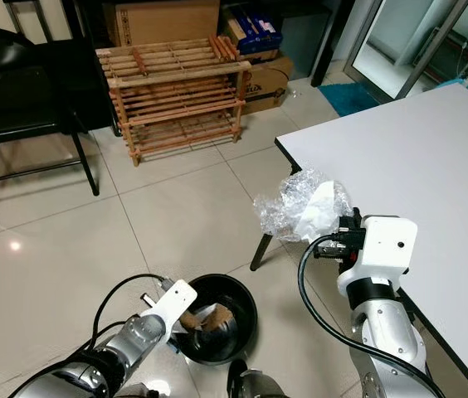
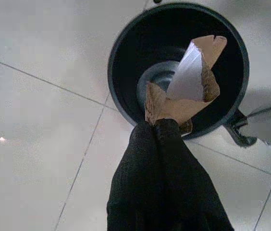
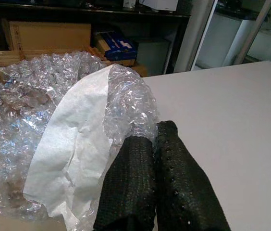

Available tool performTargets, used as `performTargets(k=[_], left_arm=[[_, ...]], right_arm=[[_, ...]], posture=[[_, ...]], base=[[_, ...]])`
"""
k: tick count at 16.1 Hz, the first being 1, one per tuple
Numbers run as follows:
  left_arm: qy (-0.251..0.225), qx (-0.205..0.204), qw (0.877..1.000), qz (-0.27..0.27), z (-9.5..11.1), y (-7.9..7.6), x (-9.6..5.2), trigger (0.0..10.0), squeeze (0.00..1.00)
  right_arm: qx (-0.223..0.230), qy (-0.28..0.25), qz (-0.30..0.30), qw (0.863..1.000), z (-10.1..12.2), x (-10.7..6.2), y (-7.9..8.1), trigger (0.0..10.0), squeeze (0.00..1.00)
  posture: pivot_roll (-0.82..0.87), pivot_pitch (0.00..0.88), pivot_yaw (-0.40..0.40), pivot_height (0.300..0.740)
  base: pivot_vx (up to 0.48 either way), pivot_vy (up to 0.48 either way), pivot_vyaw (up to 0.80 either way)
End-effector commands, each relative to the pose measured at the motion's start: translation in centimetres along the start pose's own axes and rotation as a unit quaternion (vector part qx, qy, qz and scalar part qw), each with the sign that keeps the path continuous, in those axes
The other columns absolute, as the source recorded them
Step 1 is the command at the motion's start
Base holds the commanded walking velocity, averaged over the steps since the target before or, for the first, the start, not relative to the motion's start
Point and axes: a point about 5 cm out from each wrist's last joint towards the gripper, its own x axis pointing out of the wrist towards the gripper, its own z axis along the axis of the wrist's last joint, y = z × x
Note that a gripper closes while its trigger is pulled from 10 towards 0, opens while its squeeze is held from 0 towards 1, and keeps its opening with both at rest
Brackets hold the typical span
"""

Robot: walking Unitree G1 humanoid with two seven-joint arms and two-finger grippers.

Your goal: Picking trash to rubbish bin

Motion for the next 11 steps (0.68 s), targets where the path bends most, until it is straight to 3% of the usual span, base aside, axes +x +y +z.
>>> performTargets(k=[1, 7, 11], left_arm=[[0.001, 0.005, 1.0, -0.004, -0.3, -0.7, 0.0, 10.0, 0.0], [0.001, 0.012, 1.0, -0.016, -0.4, -2.0, 0.0, 10.0, 0.0], [-0.004, 0.021, 1.0, -0.016, 0.0, -1.9, 0.1, 10.0, 0.0]], right_arm=[[-0.006, 0.002, -0.006, 1.0, 0.2, -0.4, -0.5, 10.0, 0.0], [-0.008, 0.028, 0.026, 0.999, 0.3, -1.7, -0.1, 10.0, 0.0], [-0.011, 0.089, 0.07, 0.994, -1.3, -3.4, 0.0, 10.0, 0.0]], posture=[[0.02, 0.19, -0.142, 0.74], [-0.03, 0.212, -0.161, 0.74], [-0.04, 0.21, -0.16, 0.74]], base=[[0.0, 0.0, 0.0], [0.0, 0.0, 0.0], [0.0, 0.0, 0.0]])
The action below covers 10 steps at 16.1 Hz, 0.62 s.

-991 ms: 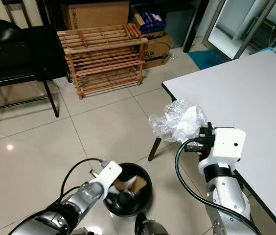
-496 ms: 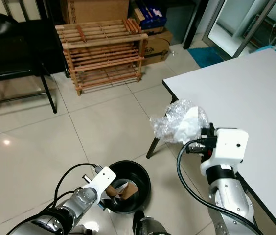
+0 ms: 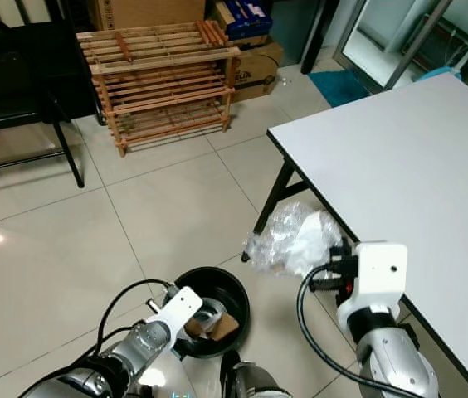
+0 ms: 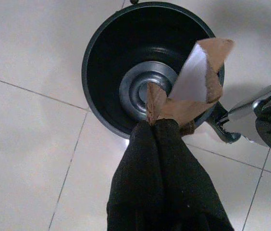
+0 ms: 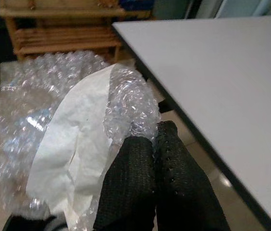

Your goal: Picking trash to rubbish bin

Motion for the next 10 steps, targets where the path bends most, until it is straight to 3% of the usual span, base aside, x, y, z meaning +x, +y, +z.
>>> performTargets(k=[1, 4, 10], left_arm=[[0.002, 0.007, 1.0, -0.009, 0.0, -0.6, 0.0, 10.0, 0.0], [0.007, 0.012, 1.0, -0.009, -0.3, -0.6, 0.0, 10.0, 0.0], [0.014, 0.018, 1.0, -0.009, -0.8, -0.8, 0.0, 10.0, 0.0]], right_arm=[[-0.005, 0.005, 0.011, 1.0, 0.2, -0.5, 0.0, 10.0, 0.0], [-0.003, 0.037, 0.051, 0.998, -0.8, -1.1, 0.5, 10.0, 0.0], [-0.004, 0.053, 0.061, 0.997, -1.4, -1.3, 0.7, 10.0, 0.0]], posture=[[-0.04, 0.21, -0.16, 0.74], [-0.05, 0.206, -0.16, 0.74], [-0.04, 0.205, -0.165, 0.74]], base=[[0.0, 0.0, 0.0], [0.0, 0.0, 0.0], [0.0, 0.0, 0.0]])
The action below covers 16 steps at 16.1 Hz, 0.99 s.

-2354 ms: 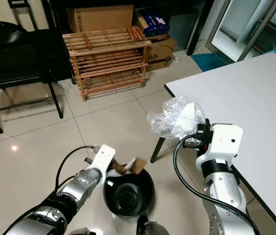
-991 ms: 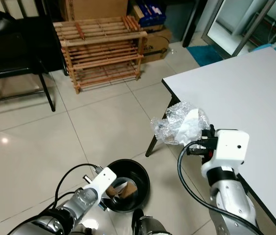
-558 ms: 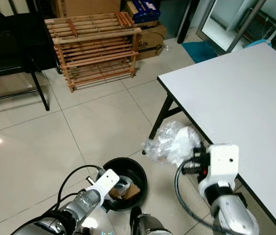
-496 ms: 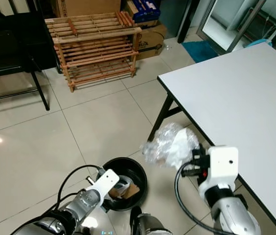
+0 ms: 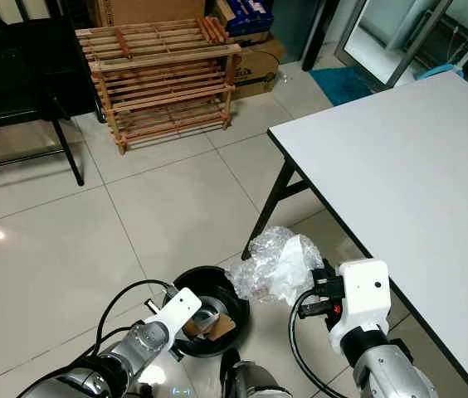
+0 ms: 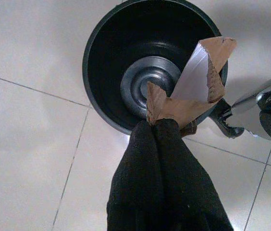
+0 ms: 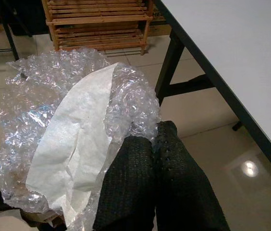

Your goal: Picking trash to rubbish bin

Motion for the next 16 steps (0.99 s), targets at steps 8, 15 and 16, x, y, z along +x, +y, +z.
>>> performTargets(k=[8, 15, 16], left_arm=[[0.02, 0.022, 1.0, 0.01, -1.3, -0.6, -0.1, 10.0, 0.22], [0.015, 0.029, 0.999, 0.044, -1.1, 0.8, -0.1, 10.0, 1.0], [0.015, 0.029, 0.998, 0.046, -1.2, 0.9, -0.2, 10.0, 1.0]], right_arm=[[-0.003, 0.002, -0.001, 1.0, 0.0, -0.1, 0.0, 10.0, 0.0], [-0.002, -0.006, -0.002, 1.0, 0.3, 0.0, 0.1, 10.0, 0.0], [-0.002, -0.009, -0.003, 1.0, 0.4, 0.0, 0.1, 10.0, 0.0]], posture=[[-0.05, 0.202, -0.163, 0.74], [-0.05, 0.197, -0.16, 0.74], [-0.05, 0.197, -0.159, 0.74]], base=[[0.0, 0.0, 0.0], [0.0, 0.0, 0.0], [0.0, 0.0, 0.0]])
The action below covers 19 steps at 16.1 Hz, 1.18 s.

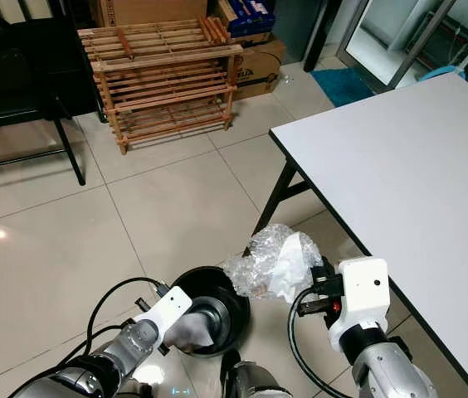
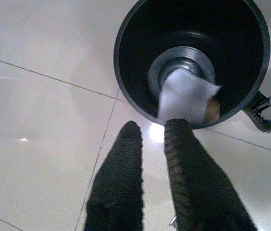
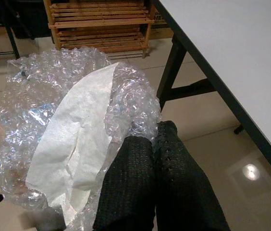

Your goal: Picking trash to rubbish bin

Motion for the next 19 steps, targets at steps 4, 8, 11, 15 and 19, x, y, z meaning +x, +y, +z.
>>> performTargets(k=[4, 8, 11, 15, 19], left_arm=[[-0.002, 0.007, 1.0, -0.001, -0.1, -0.6, 0.0, 10.0, 1.0], [-0.028, -0.013, 0.999, 0.03, 1.1, 0.5, 0.1, 10.0, 1.0], [-0.051, -0.053, 0.995, 0.073, 1.9, 2.1, 0.0, 10.0, 1.0], [-0.109, -0.108, 0.981, 0.116, 2.9, 4.3, -0.3, 10.0, 1.0], [-0.264, -0.142, 0.942, 0.152, 7.8, 6.2, -2.1, 10.0, 1.0]], right_arm=[[-0.002, -0.008, -0.001, 1.0, 0.3, -0.2, 0.1, 10.0, 0.0], [-0.002, -0.009, 0.0, 1.0, 0.3, 0.0, 0.2, 10.0, 0.0], [0.0, -0.008, 0.0, 1.0, 0.0, 0.3, 0.1, 10.0, 0.0], [0.002, -0.004, -0.006, 1.0, -0.5, 1.1, -0.5, 10.0, 0.0], [0.002, -0.038, -0.016, 0.999, -0.3, 2.4, -1.3, 10.0, 0.0]], posture=[[-0.05, 0.198, -0.158, 0.74], [-0.04, 0.197, -0.158, 0.74], [-0.02, 0.195, -0.159, 0.74], [0.02, 0.204, -0.16, 0.74], [0.07, 0.2, -0.157, 0.74]], base=[[0.0, 0.0, 0.0], [0.0, 0.0, 0.0], [0.0, 0.0, 0.0], [0.0, 0.0, 0.0], [0.0, 0.0, 0.0]])
